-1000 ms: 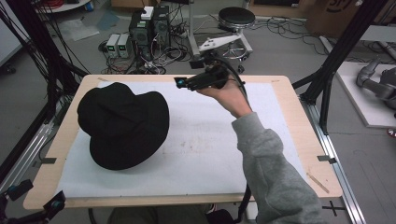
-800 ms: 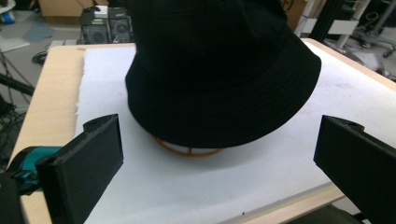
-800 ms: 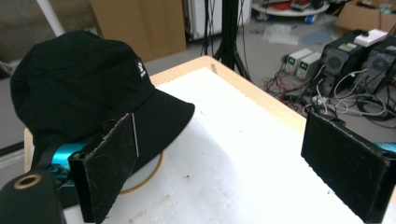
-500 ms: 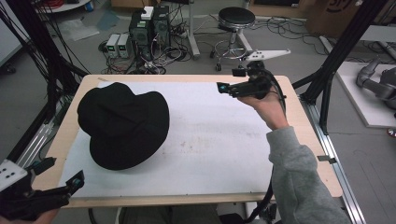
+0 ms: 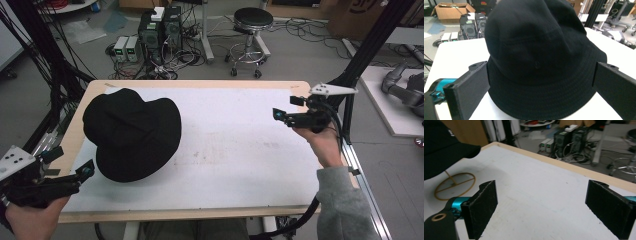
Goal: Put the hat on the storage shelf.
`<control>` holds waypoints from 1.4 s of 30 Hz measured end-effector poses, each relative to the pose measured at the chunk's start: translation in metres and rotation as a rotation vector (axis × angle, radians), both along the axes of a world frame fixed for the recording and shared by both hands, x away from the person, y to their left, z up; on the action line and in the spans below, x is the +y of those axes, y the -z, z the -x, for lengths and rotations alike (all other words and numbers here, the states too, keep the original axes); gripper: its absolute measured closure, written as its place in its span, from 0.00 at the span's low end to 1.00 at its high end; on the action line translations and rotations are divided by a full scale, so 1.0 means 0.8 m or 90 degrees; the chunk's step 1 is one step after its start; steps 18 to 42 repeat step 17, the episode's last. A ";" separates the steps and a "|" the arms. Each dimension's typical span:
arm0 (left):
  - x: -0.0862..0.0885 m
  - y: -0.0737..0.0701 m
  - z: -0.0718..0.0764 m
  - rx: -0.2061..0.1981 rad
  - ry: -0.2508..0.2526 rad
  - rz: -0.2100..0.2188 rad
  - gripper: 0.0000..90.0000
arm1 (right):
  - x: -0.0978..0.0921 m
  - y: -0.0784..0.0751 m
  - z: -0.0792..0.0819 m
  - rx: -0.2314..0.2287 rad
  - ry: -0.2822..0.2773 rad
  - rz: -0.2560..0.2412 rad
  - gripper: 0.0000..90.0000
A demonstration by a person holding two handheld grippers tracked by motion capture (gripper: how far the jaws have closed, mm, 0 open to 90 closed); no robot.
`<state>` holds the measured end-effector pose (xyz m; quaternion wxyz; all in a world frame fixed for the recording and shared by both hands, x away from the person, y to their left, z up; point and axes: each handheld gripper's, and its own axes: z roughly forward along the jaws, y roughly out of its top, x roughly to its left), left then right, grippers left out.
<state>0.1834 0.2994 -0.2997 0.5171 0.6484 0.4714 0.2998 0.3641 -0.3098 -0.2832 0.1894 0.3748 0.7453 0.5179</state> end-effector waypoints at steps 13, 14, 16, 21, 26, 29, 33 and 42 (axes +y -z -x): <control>0.011 -0.002 -0.028 -0.010 -0.021 0.020 0.02 | -0.073 0.066 0.074 -0.018 0.079 -0.056 0.12; 0.012 -0.003 -0.030 -0.012 -0.023 0.023 0.02 | -0.078 0.069 0.075 -0.019 0.075 -0.062 0.12; 0.012 -0.006 -0.033 -0.019 -0.022 0.027 0.02 | -0.085 0.072 0.078 -0.018 0.102 -0.085 0.12; 0.013 -0.007 -0.033 -0.020 -0.022 0.027 0.02 | -0.087 0.073 0.078 -0.009 0.099 -0.097 0.12; 0.013 -0.007 -0.033 -0.020 -0.022 0.027 0.02 | -0.087 0.073 0.078 -0.009 0.099 -0.097 0.12; 0.013 -0.007 -0.033 -0.020 -0.022 0.027 0.02 | -0.087 0.073 0.078 -0.009 0.099 -0.097 0.12; 0.013 -0.007 -0.033 -0.020 -0.022 0.027 0.02 | -0.087 0.073 0.078 -0.009 0.099 -0.097 0.12; 0.013 -0.007 -0.033 -0.020 -0.022 0.027 0.02 | -0.087 0.073 0.078 -0.009 0.099 -0.097 0.12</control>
